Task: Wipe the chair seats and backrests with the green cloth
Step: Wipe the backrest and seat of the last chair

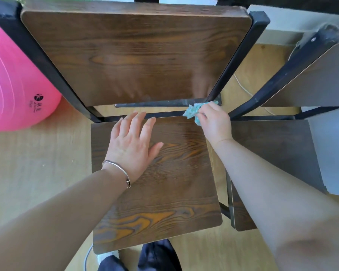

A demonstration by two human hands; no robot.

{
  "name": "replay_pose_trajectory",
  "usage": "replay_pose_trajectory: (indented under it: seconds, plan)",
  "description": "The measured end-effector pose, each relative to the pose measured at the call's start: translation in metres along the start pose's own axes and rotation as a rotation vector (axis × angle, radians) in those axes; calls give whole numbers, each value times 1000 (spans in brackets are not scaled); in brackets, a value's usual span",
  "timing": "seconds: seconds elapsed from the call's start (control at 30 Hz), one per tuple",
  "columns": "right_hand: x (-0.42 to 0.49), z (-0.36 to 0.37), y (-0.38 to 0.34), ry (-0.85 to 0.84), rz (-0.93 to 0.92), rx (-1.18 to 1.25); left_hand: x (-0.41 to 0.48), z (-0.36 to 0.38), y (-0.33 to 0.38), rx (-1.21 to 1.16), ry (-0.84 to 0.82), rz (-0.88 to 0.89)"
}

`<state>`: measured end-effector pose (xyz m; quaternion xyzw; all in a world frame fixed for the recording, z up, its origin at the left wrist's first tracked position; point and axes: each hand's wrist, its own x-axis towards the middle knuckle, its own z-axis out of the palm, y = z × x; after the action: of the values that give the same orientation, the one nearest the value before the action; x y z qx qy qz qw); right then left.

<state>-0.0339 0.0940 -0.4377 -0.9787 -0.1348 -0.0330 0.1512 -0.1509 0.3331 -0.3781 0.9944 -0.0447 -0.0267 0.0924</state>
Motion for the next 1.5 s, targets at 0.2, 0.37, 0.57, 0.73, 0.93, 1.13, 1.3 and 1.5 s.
replay_pose_trajectory:
  seconds: [0.2,0.37,0.57,0.73,0.93,1.13,1.3,1.5]
  plan:
    - [-3,12,-4,-25,178,50,-11,7,-11,-4,-29,-16]
    - [-8,-4,-17,60,255,166,-21,1,-16,-10,-28,-24]
    - [1,-65,-38,226,231,339,-31,-23,-12,7,43,0]
    - [28,-116,-69,405,151,396,-32,-42,-16,18,110,5]
    - [35,-111,-106,471,50,417,-39,-49,-28,24,144,-14]
    - [26,-63,-142,426,-21,445,-52,-30,-44,0,120,-62]
    - [8,-12,-167,331,-8,458,-63,-14,-54,22,87,-98]
    - [-1,23,-199,252,-24,492,-63,-4,-53,15,54,-115]
